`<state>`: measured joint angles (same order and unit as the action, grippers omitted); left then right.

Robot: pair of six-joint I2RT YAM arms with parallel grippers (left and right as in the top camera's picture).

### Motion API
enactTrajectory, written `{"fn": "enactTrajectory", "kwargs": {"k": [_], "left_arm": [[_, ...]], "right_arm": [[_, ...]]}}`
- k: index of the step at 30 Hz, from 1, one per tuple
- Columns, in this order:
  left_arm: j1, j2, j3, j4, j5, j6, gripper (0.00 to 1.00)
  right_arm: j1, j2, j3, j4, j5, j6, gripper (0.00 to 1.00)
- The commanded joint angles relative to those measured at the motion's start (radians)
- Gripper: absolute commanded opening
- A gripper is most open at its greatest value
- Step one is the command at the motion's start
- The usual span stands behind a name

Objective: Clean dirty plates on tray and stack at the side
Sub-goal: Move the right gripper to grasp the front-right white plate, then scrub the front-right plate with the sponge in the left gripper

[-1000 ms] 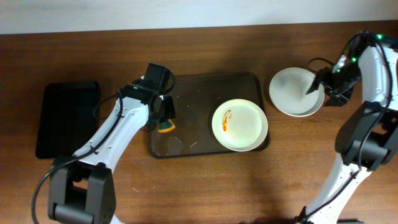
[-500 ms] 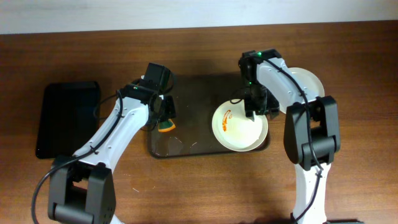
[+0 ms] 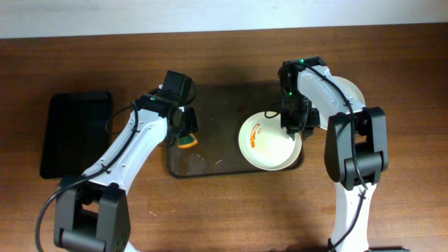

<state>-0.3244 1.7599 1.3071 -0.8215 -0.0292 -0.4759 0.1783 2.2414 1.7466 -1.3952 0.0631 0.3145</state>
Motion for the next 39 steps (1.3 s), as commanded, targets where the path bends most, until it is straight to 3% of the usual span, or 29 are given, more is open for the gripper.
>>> {"fn": "enactTrajectory", "kwargs": {"k": [1, 8, 10, 12, 14, 16, 23, 24, 27, 29, 32, 35, 39], "left_arm": [[-0.001, -0.003, -0.003, 0.002, 0.008, -0.001, 0.0], [-0.001, -0.003, -0.003, -0.001, 0.008, -0.001, 0.0], [-0.001, -0.003, -0.003, 0.0, 0.008, -0.001, 0.0], [-0.001, -0.003, -0.003, -0.001, 0.008, -0.001, 0.0], [-0.001, -0.003, -0.003, -0.001, 0.008, -0.001, 0.0], [-0.001, -0.003, -0.003, -0.002, 0.008, -0.001, 0.0], [-0.001, -0.003, -0.003, -0.002, 0.012, -0.001, 0.0], [-0.001, -0.003, -0.003, -0.002, 0.014, -0.001, 0.0], [-0.003, -0.003, -0.003, 0.001, 0.05, -0.001, 0.0], [-0.003, -0.003, -0.003, 0.038, 0.171, 0.112, 0.0], [-0.003, -0.002, -0.003, 0.059, 0.217, 0.116, 0.0], [-0.038, 0.039, -0.003, 0.114, 0.235, 0.134, 0.0], [-0.078, 0.147, -0.003, 0.19, 0.235, 0.134, 0.0]], "right_arm": [[0.005, -0.023, 0.013, 0.0, 0.016, 0.009, 0.24], [0.005, -0.023, -0.038, 0.042, 0.01, 0.009, 0.24], [0.007, -0.023, -0.038, 0.05, -0.098, 0.008, 0.14], [0.034, -0.023, -0.038, 0.081, -0.143, 0.009, 0.14], [0.085, -0.023, -0.055, 0.158, -0.161, 0.05, 0.15], [0.124, -0.023, -0.069, 0.207, -0.142, 0.109, 0.27], [0.116, -0.023, -0.17, 0.208, -0.14, 0.14, 0.29], [0.116, -0.023, -0.171, 0.208, -0.143, 0.14, 0.27], [0.116, -0.023, -0.171, 0.269, -0.142, 0.146, 0.06], [0.117, -0.023, -0.171, 0.345, -0.144, 0.093, 0.04], [0.129, -0.023, -0.192, 0.465, -0.247, 0.058, 0.04], [0.181, -0.023, -0.193, 0.499, -0.288, -0.053, 0.04], [0.208, -0.023, -0.193, 0.506, -0.299, -0.079, 0.04]]}}
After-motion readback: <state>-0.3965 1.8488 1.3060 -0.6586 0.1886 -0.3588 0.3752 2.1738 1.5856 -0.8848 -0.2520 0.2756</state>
